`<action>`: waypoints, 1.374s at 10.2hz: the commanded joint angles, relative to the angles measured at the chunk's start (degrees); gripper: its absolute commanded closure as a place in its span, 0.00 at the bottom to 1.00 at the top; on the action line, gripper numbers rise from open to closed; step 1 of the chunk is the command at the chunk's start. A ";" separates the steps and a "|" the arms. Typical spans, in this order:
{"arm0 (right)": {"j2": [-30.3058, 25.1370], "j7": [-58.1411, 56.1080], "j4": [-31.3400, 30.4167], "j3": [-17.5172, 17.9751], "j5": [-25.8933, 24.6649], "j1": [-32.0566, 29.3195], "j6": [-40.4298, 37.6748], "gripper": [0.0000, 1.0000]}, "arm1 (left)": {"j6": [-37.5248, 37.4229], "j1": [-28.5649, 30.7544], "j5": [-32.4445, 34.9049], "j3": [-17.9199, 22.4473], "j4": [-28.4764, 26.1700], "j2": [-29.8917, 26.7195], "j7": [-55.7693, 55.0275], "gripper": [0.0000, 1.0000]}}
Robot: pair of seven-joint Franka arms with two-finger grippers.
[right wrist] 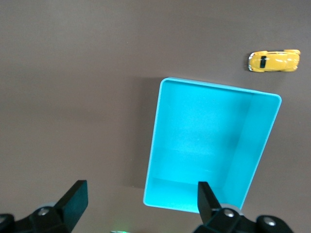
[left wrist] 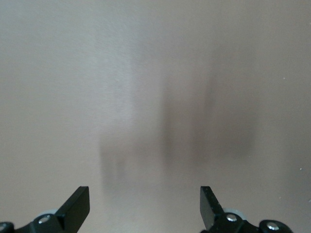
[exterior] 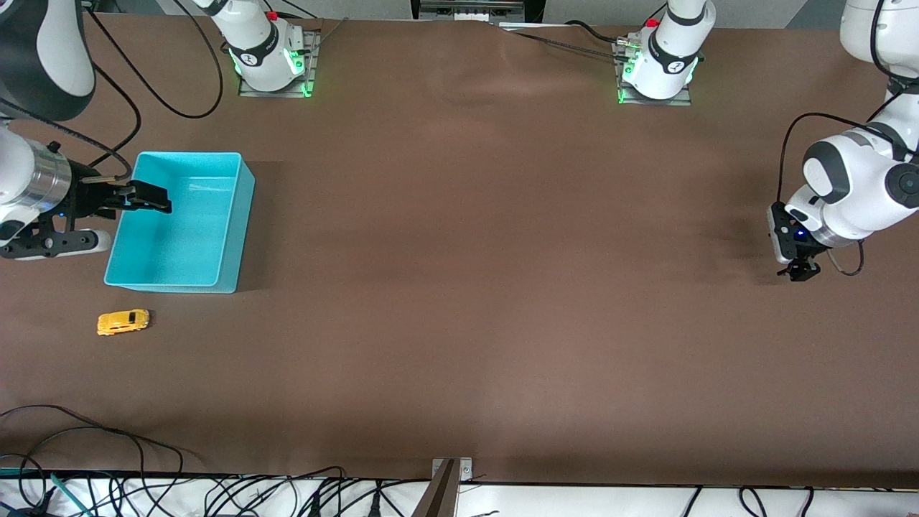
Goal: Wind up and store yellow beetle car
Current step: 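Return the left gripper to rest while the right gripper reaches the car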
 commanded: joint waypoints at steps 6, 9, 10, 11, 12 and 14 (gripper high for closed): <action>9.24 -43.84 1.26 0.33 -9.51 -10.53 8.19 0.00 | -8.22 -2.65 -2.19 -1.29 -0.96 -16.21 1.57 0.00; 14.07 -65.54 1.26 0.24 -10.05 -16.07 16.10 0.00 | -11.93 -4.84 -2.28 -1.38 -0.78 -22.80 1.22 0.00; 15.83 -73.27 1.26 0.24 -10.40 -17.91 19.08 0.00 | -12.55 -5.98 -2.28 -1.47 -0.78 -24.82 0.17 0.00; 17.24 -80.74 1.26 0.33 -10.49 -19.06 21.89 0.00 | -14.04 -6.08 -2.28 -1.99 -0.69 -26.58 -2.36 0.00; 18.30 -86.21 1.26 0.24 -10.66 -19.50 24.71 0.00 | -15.44 -6.08 -2.19 -2.35 -0.69 -28.43 -5.43 0.00; 19.71 -92.84 1.17 0.33 -10.58 -20.91 27.63 0.00 | -19.56 -6.08 -2.19 -2.44 -0.43 -31.16 -14.72 0.00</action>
